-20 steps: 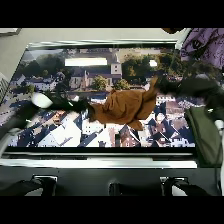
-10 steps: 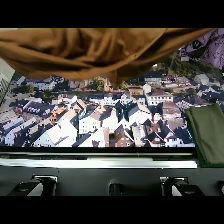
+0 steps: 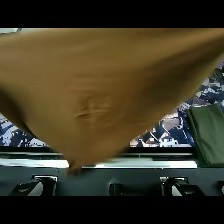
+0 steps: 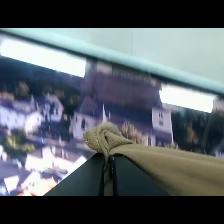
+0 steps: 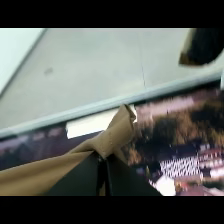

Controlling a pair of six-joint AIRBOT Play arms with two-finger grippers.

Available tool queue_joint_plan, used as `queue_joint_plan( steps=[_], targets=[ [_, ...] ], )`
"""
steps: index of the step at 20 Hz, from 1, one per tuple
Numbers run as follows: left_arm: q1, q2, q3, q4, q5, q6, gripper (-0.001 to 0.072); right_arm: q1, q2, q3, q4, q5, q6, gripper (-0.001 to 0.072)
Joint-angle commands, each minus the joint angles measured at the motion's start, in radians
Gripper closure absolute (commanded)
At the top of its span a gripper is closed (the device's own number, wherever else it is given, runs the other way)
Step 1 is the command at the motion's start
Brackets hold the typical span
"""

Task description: Fold the clothes and pants, and hang the long-sleeved shirts on hangers.

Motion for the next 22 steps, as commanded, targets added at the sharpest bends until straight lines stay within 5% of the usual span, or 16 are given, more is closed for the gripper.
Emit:
queue_joint_plan(
  steps=[1,8,13,15,16,18,19,22],
  targets=[
    [0.003,-0.133,-0.173,-0.111,0.066,0.036,0.0689,0.000,-0.244,0.002,0.046,-0.002,0.034,0.0680],
    [-0.059,-0.653,-0.319,-0.157,0.503,0.148,0.0689,0.069,-0.848,0.002,0.124,0.271,0.039,0.0680],
    [-0.106,-0.895,-0.208,-0.163,0.517,0.180,0.0689,0.100,-1.026,0.002,0.152,0.342,0.066,0.0678],
    [-0.106,-0.912,-0.177,-0.164,0.491,0.180,0.0675,0.098,-1.031,0.002,0.160,0.322,0.082,0.0565],
    [-0.099,-0.906,-0.163,-0.163,0.470,0.179,0.0582,0.090,-1.020,0.002,0.170,0.294,0.082,0.0442],
    [-0.064,-0.890,-0.112,-0.163,0.373,0.177,0.0288,0.056,-0.975,0.002,0.194,0.213,0.028,0.0334],
    [-0.038,-0.876,-0.083,-0.163,0.303,0.177,0.0216,0.026,-0.939,0.002,0.201,0.154,-0.026,0.0264],
    [0.067,-0.778,-0.074,-0.147,0.125,0.180,0.0204,-0.084,-0.828,0.001,0.200,-0.050,-0.222,0.0257]
  ],
)
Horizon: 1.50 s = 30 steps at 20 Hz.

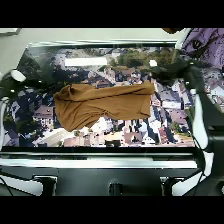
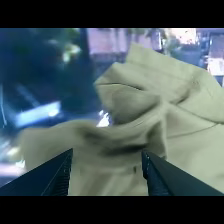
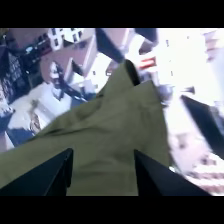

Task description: Fold the clothes and pants, and hang the long-sleeved shirts on hangers.

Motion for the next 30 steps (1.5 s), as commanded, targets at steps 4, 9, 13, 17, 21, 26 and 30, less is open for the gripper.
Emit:
queue_joint_plan(
  steps=[4,9,13,17,21,26,30],
  targets=[
    [0.196,0.265,-0.249,0.008,-0.209,0.000,0.0205,-0.199,0.175,-0.152,0.035,-0.392,-0.359,0.0252],
    [0.224,0.483,-0.658,-0.055,-0.187,0.004,0.0204,-0.173,0.196,-0.482,0.267,-0.309,-0.456,0.0250],
    [0.225,0.515,-0.753,-0.074,-0.187,0.004,0.0205,-0.099,0.195,-0.619,0.285,-0.129,-0.480,0.0250],
    [0.224,0.515,-0.760,-0.101,-0.172,0.032,0.0205,-0.025,0.187,-0.661,0.287,-0.010,-0.485,0.0252],
    [0.203,0.497,-0.773,-0.224,-0.122,0.124,0.0205,-0.010,0.166,-0.661,0.297,0.008,-0.471,0.0629],
    [0.049,0.378,-0.784,-0.249,-0.084,0.130,0.0205,-0.010,0.215,-0.661,0.296,-0.002,-0.444,0.0680],
    [-0.048,0.294,-0.784,-0.258,-0.041,0.073,0.0205,-0.010,0.265,-0.661,0.295,-0.005,-0.415,0.0680]
  ],
)
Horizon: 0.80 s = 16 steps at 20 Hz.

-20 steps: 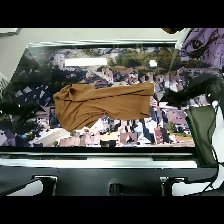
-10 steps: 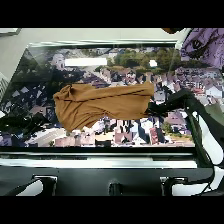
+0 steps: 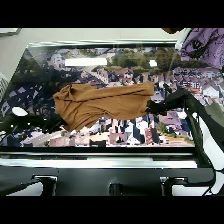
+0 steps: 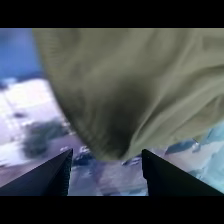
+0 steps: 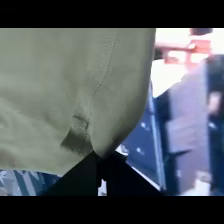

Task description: Fold the clothes and pants, and hang the long-sleeved shirts on hangers.

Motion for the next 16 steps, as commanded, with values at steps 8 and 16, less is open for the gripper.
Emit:
queue_joint_plan(
  steps=[8,16],
  targets=[
    [-0.100,-0.101,0.077,-0.074,0.085,-0.049,0.0688,0.000,0.165,0.013,-0.001,0.005,0.037,0.0681],
    [-0.026,0.106,0.884,0.158,-0.183,-0.064,0.0689,0.000,0.418,0.499,-0.222,-0.085,0.178,0.0681]
  ],
)
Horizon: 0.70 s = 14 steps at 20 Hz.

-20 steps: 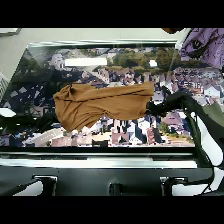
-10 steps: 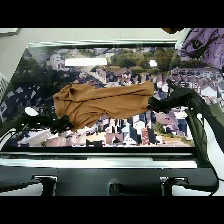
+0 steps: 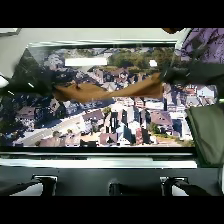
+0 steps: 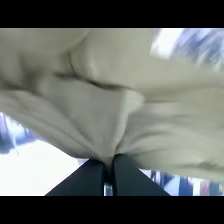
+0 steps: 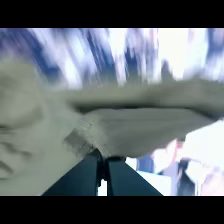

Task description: Fold the clothes and pants, and hang the long-sleeved shirts on hangers.

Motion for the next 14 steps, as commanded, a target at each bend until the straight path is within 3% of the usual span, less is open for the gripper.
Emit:
queue_joint_plan(
  steps=[1,4,9,14],
  targets=[
    [0.042,0.118,0.360,0.135,-0.135,-0.030,0.0689,0.001,0.161,0.228,-0.167,-0.072,0.104,0.0681],
    [0.081,0.267,0.504,0.219,-0.207,-0.051,0.0689,0.001,0.348,0.319,-0.243,-0.147,0.179,0.0680],
    [0.099,0.501,0.511,0.370,-0.222,-0.120,0.0689,0.001,0.605,0.329,-0.293,-0.206,0.311,0.0680],
    [0.099,0.488,0.503,0.446,-0.225,-0.162,0.0689,0.001,0.564,0.329,-0.348,-0.160,0.351,0.0680]
  ],
)
